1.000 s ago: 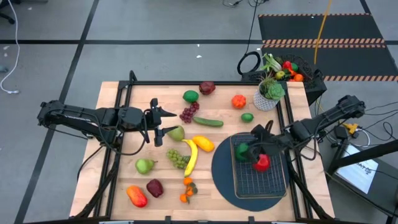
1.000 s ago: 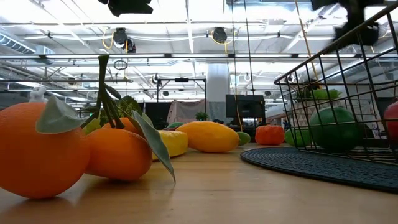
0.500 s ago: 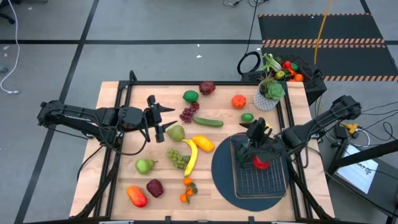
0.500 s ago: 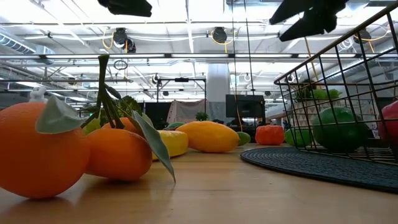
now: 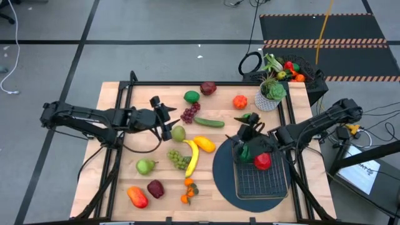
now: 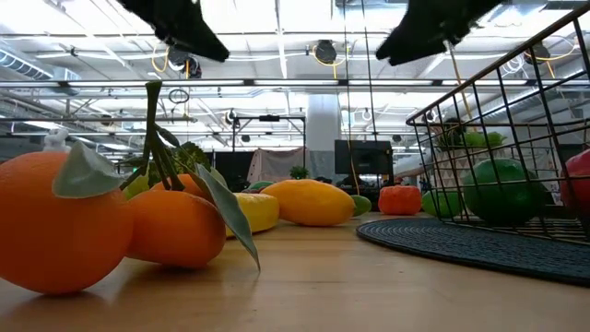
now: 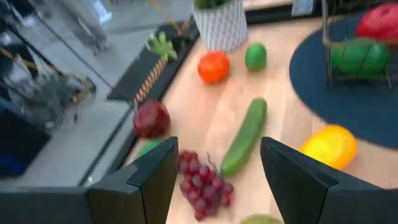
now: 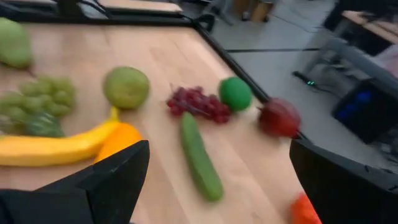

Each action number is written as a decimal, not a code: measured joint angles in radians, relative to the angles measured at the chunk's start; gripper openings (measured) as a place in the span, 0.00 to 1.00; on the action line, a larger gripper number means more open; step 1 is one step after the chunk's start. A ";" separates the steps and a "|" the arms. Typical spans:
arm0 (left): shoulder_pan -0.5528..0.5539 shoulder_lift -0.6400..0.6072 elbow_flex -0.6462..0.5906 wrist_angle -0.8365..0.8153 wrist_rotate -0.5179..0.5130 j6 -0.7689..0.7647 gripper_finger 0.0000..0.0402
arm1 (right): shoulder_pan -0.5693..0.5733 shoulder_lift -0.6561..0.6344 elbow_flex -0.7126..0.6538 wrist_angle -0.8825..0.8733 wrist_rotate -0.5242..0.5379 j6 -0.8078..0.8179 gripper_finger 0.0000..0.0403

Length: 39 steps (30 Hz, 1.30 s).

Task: Build produce basket
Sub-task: Put the top pear into the wire basket

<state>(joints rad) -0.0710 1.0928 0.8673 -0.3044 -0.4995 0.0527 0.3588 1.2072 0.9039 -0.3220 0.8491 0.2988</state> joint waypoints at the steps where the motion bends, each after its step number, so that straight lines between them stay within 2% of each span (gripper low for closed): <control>1: -0.004 0.010 0.000 -0.032 0.000 -0.027 0.57 | -0.013 0.000 0.000 0.029 -0.038 -0.021 0.94; 4: -0.025 0.041 0.000 -0.122 0.001 -0.113 0.57 | -0.048 0.007 0.000 0.121 -0.145 -0.069 0.94; 7: -0.058 0.059 0.000 -0.220 0.002 -0.204 0.57 | -0.068 0.019 0.000 0.186 -0.203 -0.104 0.94; 11: -0.113 0.080 0.000 -0.323 0.003 -0.304 0.57 | -0.081 0.035 0.000 0.222 -0.226 -0.133 0.94; 16: -0.168 0.134 0.000 -0.415 0.023 -0.336 0.57 | -0.084 0.052 -0.001 0.249 -0.229 -0.154 0.94; 21: -0.168 0.209 0.000 -0.458 0.046 -0.325 0.57 | -0.083 0.052 -0.001 0.246 -0.280 -0.145 0.94; 25: -0.138 0.263 0.000 -0.453 0.051 -0.268 0.58 | -0.075 0.052 -0.001 0.244 -0.279 -0.147 0.94; 34: -0.028 0.309 -0.034 -0.403 0.080 -0.106 0.76 | -0.063 0.052 -0.001 0.240 -0.314 -0.154 0.94; 39: 0.018 0.300 -0.121 -0.279 0.120 -0.007 0.79 | -0.049 0.052 -0.001 0.240 -0.329 -0.158 0.94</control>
<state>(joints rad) -0.0532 1.3926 0.7467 -0.5838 -0.3797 0.0460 0.3100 1.2594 0.9031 -0.0823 0.5204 0.1410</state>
